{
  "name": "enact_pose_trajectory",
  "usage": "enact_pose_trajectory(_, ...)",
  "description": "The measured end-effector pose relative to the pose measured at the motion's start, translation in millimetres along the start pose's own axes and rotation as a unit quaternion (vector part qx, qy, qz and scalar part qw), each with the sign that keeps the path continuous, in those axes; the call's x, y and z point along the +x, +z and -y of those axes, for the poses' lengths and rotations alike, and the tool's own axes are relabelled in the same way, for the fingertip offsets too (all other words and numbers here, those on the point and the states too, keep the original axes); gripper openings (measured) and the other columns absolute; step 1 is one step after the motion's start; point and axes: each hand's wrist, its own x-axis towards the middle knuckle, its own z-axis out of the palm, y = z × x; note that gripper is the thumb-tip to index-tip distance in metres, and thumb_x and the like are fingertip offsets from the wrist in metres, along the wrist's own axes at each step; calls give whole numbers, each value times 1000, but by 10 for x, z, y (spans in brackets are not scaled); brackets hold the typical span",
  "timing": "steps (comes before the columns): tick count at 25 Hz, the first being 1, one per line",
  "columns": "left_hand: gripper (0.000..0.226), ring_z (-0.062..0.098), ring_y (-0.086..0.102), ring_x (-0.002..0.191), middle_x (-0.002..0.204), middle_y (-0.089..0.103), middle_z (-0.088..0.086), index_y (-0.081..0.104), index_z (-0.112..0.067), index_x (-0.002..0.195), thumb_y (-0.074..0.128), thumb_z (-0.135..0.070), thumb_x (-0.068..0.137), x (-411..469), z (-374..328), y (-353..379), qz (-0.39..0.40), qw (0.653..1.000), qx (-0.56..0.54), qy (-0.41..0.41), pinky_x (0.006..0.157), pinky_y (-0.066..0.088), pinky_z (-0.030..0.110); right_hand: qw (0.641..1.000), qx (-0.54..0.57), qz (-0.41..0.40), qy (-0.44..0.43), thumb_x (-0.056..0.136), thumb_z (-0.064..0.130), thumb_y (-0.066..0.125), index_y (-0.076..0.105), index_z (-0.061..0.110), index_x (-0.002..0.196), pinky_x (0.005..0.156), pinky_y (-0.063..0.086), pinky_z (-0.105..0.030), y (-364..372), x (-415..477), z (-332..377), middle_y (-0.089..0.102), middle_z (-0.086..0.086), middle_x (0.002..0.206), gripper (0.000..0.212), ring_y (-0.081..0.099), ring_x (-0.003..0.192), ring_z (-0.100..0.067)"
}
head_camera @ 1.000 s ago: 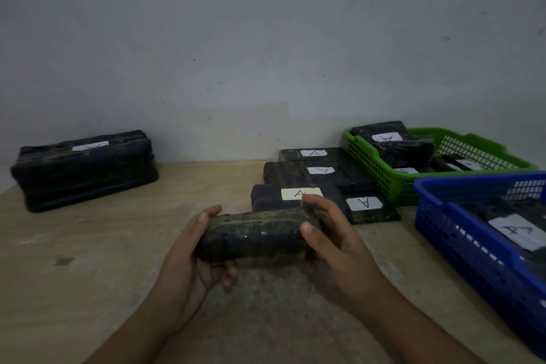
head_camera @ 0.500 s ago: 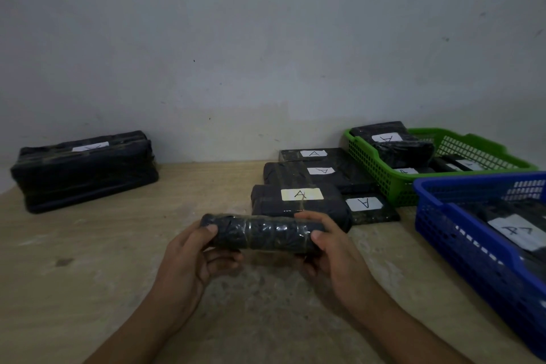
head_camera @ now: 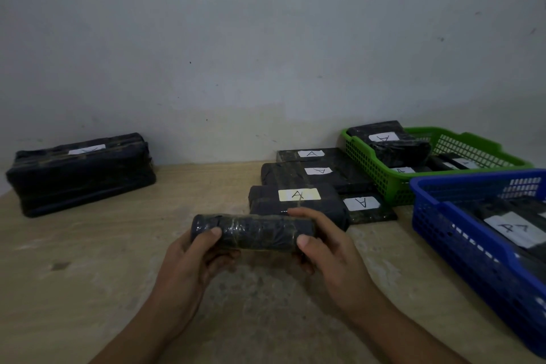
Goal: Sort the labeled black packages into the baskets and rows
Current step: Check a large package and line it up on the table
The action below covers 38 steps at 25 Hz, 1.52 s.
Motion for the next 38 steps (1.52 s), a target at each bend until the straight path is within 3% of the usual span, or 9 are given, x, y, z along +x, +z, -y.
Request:
enact_pose_trajectory(3,62,22,70,88,123,61,1,54,-24,128,75,-36,72,-52,33,-1,-57,972,218,71,71,59,37,998,44,-30,-17,69,30,79,65,22,117,74,53,-20,-20,39,-4,71,6,103,50,68,89,-10)
enact_pose_trajectory(6,38,3,59,100,126,46,-13,52,-40,119,64,-28,85,-116,19,21,-71,887,410,201,74,54,19,985,164,-42,26,53,36,94,66,20,113,66,52,-23,3,61,5,70,-6,104,68,66,86,-16)
enact_pose_trajectory(13,25,0,55,103,122,46,-5,51,-29,115,54,-17,92,-114,114,30,-64,879,414,227,72,45,11,961,242,71,116,55,27,95,51,25,115,54,52,-29,91,-8,24,69,-17,114,75,69,82,-34)
enact_pose_trajectory(17,22,-3,50,112,129,37,-10,50,-33,116,50,-34,94,-147,90,38,-57,863,434,251,85,47,11,950,283,77,105,81,13,69,61,15,123,63,58,-34,116,9,65,65,-23,121,42,69,89,-43)
enact_pose_trajectory(22,91,-7,16,142,158,9,-10,33,-28,144,33,-86,74,-360,82,147,49,869,414,266,103,27,1,982,176,63,21,72,34,84,66,17,121,88,57,-45,212,-88,93,63,-5,130,54,60,120,-32)
enact_pose_trajectory(26,99,2,17,145,160,-1,-11,27,-23,144,53,-82,68,-428,105,183,107,887,369,259,109,34,19,987,122,101,-1,77,31,78,67,25,121,112,36,-54,275,-158,80,45,5,150,46,40,141,-20)
enact_pose_trajectory(32,91,2,23,143,159,2,-18,24,-14,144,50,-72,79,-399,86,158,158,905,311,243,105,37,17,996,35,84,-24,82,32,56,67,34,122,113,38,-49,282,-213,133,45,13,149,41,34,143,-9)
enact_pose_trajectory(36,95,7,23,144,158,9,-15,25,-10,143,51,-72,77,-332,118,111,165,915,283,234,107,38,23,996,38,79,-21,82,32,56,68,36,120,88,55,-41,321,-238,145,48,22,145,40,37,142,-11)
enact_pose_trajectory(38,92,15,24,144,158,13,-10,26,-11,143,52,-70,78,-331,148,106,165,920,269,233,110,38,36,996,24,83,-30,83,31,56,67,35,122,98,51,-44,308,-230,144,47,22,145,41,35,142,-8)
